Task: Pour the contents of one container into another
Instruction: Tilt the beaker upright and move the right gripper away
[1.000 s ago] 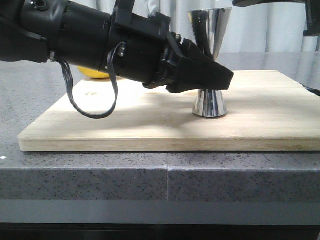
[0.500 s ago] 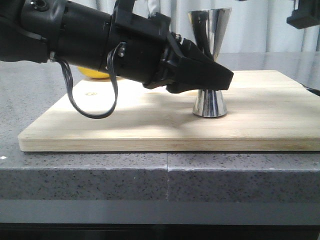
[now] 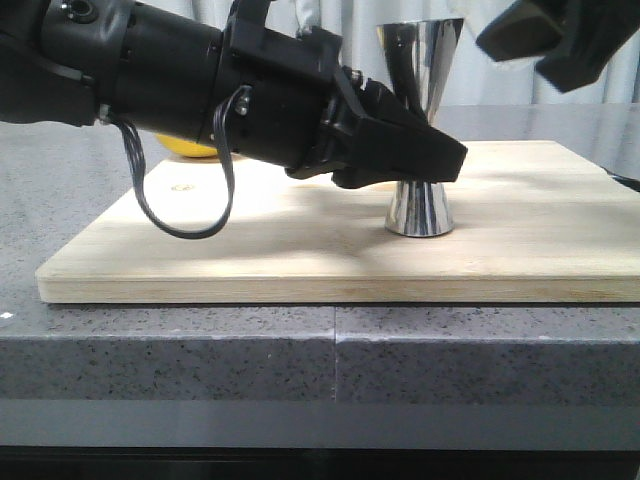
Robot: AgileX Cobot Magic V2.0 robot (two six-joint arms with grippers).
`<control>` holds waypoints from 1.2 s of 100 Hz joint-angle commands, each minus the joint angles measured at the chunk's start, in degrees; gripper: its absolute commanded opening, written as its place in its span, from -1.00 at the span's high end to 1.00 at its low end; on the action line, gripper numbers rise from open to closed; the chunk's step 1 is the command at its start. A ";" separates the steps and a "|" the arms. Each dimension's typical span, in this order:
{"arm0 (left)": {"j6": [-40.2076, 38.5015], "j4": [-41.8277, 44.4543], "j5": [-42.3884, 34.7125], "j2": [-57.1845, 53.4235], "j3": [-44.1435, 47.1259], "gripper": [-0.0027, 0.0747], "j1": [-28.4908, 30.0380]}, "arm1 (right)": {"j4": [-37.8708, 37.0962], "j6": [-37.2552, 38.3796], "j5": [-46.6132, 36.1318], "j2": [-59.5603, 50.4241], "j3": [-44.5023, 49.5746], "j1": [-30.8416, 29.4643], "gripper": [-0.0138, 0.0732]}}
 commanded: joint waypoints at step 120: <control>-0.47 -1.42 -3.78 -3.15 -1.78 0.99 -0.01 | 30.50 0.27 -32.06 17.87 -0.82 -14.19 0.05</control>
